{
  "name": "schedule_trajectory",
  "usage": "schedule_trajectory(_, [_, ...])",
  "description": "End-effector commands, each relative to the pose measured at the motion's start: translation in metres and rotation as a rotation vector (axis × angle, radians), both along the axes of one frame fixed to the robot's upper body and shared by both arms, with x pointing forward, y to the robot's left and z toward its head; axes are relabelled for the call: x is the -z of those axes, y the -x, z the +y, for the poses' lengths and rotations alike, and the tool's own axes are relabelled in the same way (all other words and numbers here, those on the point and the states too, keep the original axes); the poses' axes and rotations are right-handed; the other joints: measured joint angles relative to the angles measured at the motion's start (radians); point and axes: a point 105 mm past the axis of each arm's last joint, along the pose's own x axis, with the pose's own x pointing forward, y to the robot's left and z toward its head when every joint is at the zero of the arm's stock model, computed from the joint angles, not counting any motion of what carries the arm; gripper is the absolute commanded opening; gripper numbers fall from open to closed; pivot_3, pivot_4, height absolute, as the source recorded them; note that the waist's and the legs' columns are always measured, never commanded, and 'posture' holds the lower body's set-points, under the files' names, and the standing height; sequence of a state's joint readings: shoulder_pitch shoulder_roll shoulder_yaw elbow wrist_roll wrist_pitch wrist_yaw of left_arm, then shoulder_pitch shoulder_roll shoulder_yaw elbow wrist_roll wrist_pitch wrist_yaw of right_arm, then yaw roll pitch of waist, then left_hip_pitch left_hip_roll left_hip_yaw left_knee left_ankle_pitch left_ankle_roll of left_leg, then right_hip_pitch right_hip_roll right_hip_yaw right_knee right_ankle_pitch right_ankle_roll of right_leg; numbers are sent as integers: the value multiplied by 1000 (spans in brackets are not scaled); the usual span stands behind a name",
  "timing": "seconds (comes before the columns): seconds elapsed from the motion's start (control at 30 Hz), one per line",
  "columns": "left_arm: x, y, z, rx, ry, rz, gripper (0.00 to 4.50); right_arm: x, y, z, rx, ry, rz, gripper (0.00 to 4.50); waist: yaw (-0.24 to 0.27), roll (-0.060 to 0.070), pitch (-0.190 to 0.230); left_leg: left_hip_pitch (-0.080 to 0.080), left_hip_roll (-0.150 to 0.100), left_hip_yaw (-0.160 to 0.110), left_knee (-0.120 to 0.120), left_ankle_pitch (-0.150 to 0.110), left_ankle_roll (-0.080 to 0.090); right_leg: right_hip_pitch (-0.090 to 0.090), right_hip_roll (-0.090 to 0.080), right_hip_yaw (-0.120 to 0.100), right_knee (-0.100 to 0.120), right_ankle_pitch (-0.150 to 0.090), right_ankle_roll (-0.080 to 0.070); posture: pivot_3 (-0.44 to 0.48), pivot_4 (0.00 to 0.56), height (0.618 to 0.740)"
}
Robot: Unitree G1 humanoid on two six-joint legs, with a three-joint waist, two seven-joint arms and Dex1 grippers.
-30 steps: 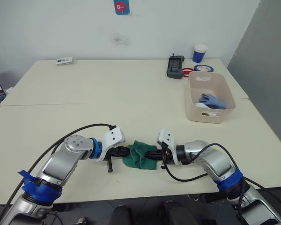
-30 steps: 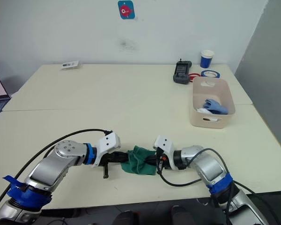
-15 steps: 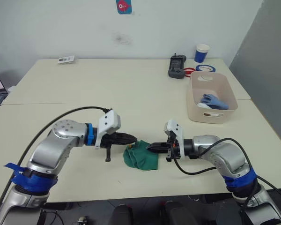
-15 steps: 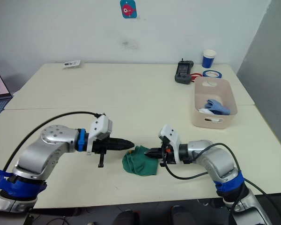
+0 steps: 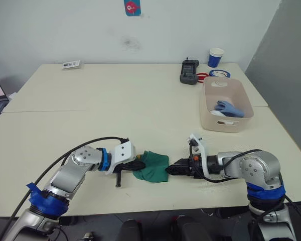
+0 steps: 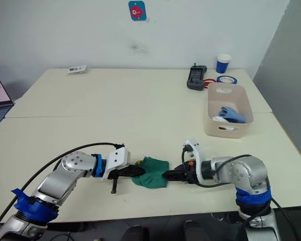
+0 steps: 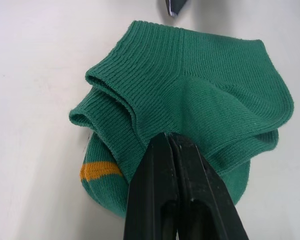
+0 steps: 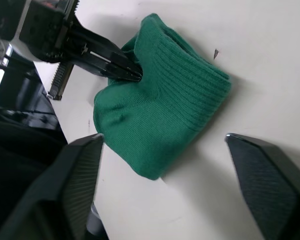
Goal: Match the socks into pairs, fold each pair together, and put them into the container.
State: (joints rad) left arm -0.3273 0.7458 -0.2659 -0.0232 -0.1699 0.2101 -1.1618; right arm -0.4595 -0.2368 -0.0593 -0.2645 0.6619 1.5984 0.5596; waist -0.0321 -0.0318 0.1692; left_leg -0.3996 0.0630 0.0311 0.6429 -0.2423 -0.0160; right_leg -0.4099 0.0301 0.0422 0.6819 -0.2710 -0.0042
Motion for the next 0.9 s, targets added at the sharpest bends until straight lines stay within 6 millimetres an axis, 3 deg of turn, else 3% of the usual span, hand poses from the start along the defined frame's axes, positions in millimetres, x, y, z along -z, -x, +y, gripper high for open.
schedule_trajectory(0.03, [16,0,8,-39,-59,41,0,1,-4,4,22,-25,49,4486,0,0,-1,0,0,0,0,0,0,0,0,0,0,0,0,0,150,740])
schedule_trajectory(0.3, [13,0,8,-42,-56,38,0,-2,-7,34,-5,-166,159,4486,-3,1,-3,1,0,0,-1,0,0,1,2,0,0,0,0,0,150,740])
schedule_trajectory(0.53, [12,1,12,-52,-60,35,0,0,-3,41,-9,-187,182,4486,-3,1,-3,1,0,0,-1,0,0,0,2,0,0,0,0,0,150,740])
schedule_trajectory(0.63, [10,0,11,-56,-55,33,0,-1,-4,42,-4,-188,178,3870,-3,1,-3,1,0,0,-1,0,0,0,2,0,0,0,0,0,150,740])
schedule_trajectory(0.9, [5,-1,13,-61,-35,36,0,3,-10,38,53,-165,175,1032,-3,1,-3,0,0,0,-1,0,0,0,2,0,0,0,0,0,150,740])
